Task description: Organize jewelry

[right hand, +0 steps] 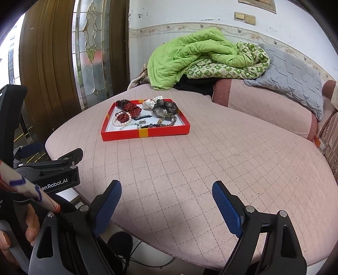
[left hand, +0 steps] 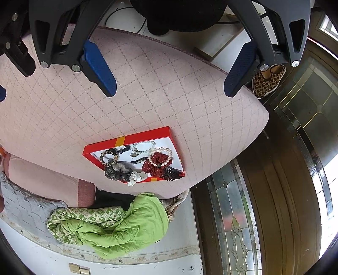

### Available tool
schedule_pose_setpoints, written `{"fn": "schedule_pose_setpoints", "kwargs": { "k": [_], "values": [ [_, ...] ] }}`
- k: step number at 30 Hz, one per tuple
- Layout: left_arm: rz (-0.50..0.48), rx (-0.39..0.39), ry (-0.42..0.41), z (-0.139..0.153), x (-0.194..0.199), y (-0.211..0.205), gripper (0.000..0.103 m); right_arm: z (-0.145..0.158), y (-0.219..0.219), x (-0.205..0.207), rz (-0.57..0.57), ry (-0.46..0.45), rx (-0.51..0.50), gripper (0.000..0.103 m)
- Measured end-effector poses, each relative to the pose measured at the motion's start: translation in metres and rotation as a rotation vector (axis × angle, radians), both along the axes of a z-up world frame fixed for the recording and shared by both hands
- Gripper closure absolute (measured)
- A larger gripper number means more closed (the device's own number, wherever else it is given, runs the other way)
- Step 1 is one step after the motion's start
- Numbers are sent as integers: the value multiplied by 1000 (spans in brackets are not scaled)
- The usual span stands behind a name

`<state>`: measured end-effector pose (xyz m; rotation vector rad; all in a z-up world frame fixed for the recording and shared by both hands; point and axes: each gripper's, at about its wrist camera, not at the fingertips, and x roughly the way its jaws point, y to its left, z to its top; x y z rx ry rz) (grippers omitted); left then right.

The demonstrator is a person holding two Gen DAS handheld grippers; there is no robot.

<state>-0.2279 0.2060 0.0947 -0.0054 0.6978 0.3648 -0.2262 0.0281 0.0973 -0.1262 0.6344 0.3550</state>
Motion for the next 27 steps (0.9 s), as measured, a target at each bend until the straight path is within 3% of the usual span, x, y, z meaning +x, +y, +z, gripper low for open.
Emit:
{"fn": "schedule_pose_setpoints", "kwargs": {
  "k": [27],
  "values": [
    [11,-13,9,-1,-2,2,2,-1,1,-2,14,-1,-14,11]
  ]
}}
